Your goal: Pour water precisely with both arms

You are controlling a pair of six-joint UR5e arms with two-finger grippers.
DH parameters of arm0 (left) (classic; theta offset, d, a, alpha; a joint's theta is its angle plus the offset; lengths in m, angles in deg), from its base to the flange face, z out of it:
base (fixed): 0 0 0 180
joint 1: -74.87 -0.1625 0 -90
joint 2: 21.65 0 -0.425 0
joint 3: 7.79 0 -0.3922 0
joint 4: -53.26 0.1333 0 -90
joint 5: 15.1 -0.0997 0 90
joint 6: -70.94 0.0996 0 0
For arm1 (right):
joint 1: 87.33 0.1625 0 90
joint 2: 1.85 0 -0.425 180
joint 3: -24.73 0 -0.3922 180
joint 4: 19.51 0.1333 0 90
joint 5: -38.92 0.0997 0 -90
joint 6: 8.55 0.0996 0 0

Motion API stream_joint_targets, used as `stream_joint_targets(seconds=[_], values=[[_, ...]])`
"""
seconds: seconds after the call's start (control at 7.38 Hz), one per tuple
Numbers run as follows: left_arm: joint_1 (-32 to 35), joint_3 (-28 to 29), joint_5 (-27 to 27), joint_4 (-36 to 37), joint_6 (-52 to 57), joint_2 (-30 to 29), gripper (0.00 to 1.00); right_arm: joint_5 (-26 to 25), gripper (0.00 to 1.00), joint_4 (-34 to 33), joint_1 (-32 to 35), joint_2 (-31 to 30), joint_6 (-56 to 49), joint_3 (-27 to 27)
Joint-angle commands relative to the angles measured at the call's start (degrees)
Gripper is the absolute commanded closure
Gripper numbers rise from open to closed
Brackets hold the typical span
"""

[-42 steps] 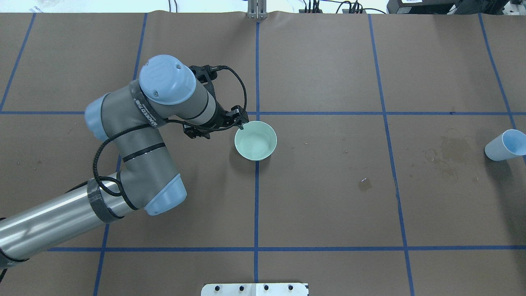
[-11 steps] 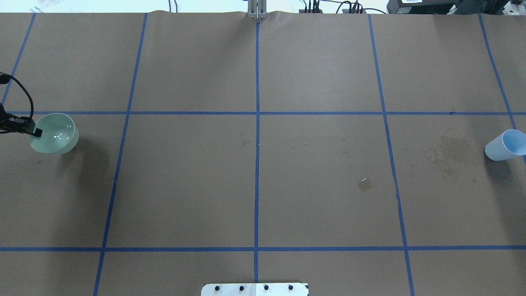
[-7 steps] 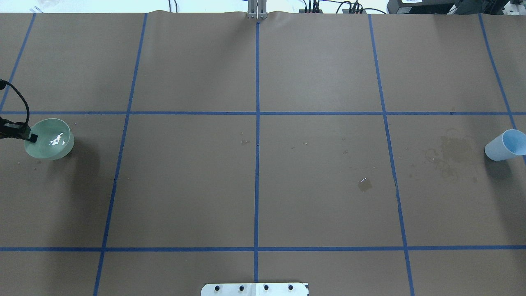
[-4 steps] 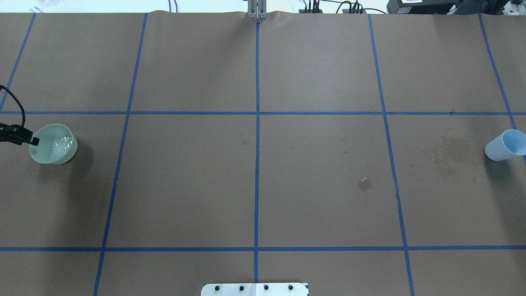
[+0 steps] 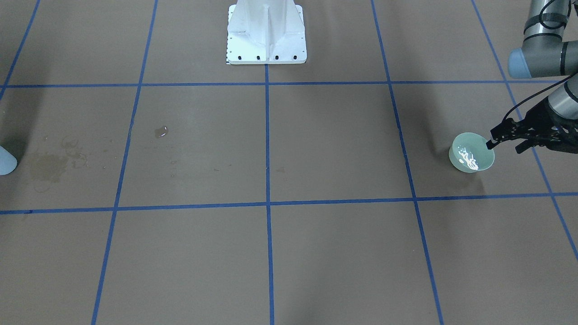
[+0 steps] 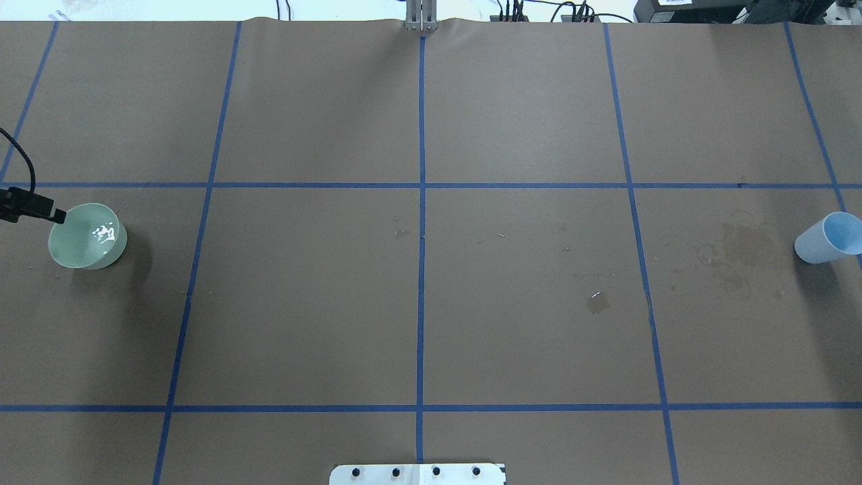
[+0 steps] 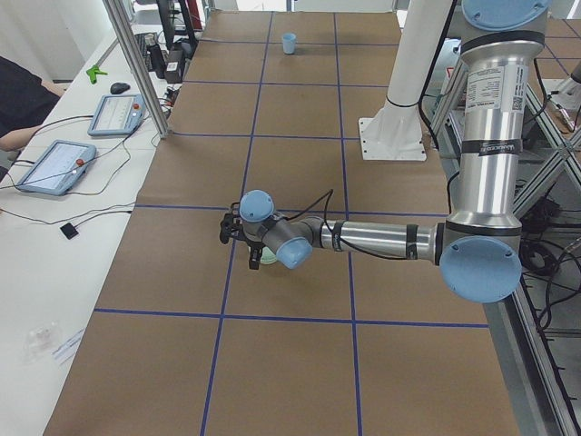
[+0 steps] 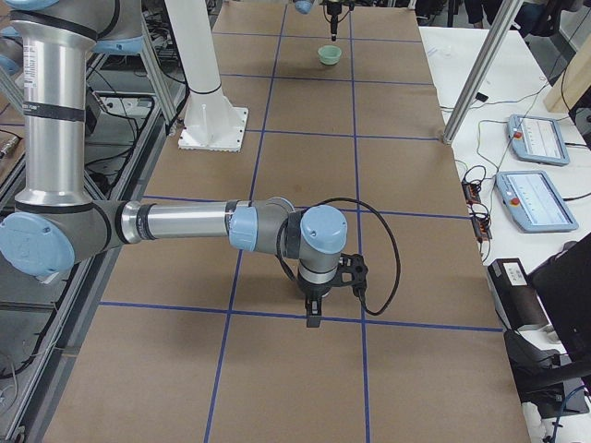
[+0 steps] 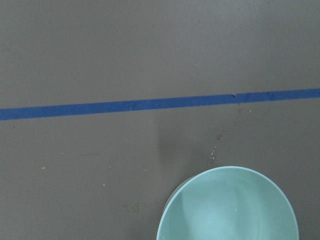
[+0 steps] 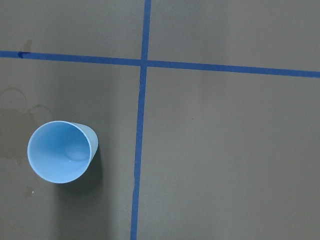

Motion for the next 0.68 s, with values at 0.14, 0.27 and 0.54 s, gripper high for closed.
stream_joint_targets(seconds=[0.14,0.27,0.54], values=[[8.5,-11.7,-2.7,31.8,23.8,-3.2,0.00,1.0,0.00,1.1,0.0,-0.1,0.2,0.4],[13.2,-11.8,-2.8,42.0,32.9,-7.2,0.00,1.0,0.00,1.1,0.0,-0.1,0.1,0.1],[20.5,-10.9,-2.1,54.2,42.5,-11.5,0.00,2.3,0.00,1.2,0.0,0.2,0.1,-0.1]])
